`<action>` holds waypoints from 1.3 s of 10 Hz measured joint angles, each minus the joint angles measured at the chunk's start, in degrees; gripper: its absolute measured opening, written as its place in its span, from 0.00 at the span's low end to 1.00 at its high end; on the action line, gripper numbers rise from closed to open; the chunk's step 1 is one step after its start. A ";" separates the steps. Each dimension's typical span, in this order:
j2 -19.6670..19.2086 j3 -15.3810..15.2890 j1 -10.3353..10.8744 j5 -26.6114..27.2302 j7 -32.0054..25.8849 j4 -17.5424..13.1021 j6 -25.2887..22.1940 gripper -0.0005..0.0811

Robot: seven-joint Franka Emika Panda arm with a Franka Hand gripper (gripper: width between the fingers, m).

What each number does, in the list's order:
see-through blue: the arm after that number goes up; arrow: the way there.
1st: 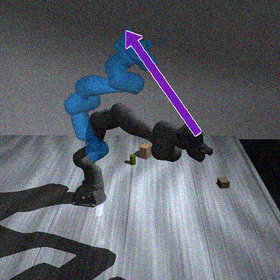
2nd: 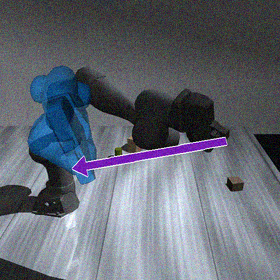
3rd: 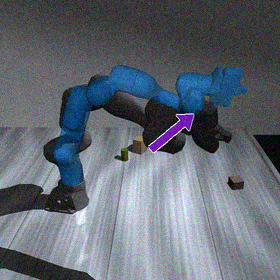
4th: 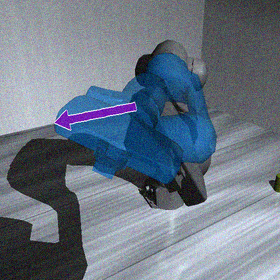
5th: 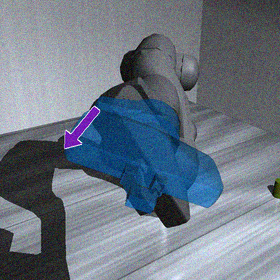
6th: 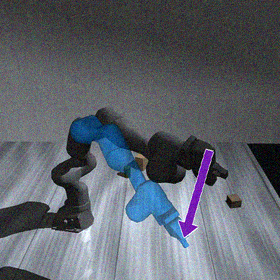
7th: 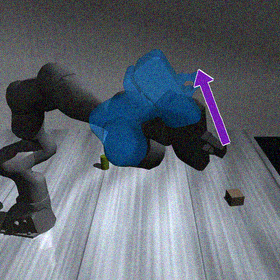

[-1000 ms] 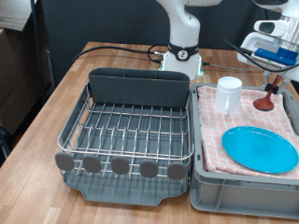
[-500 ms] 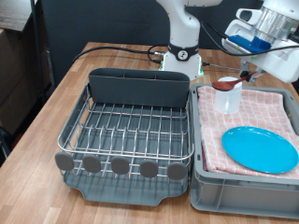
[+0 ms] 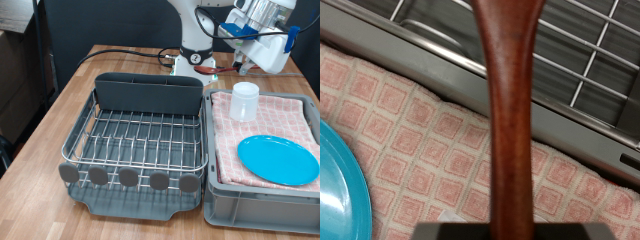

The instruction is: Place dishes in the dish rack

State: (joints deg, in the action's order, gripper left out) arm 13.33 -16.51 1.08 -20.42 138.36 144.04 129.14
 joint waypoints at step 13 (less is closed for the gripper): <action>17.63 19.27 -1.38 4.19 -2.56 17.40 -2.83 0.11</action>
State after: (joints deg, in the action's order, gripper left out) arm 30.96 2.76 -0.30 -16.23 135.80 161.45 126.32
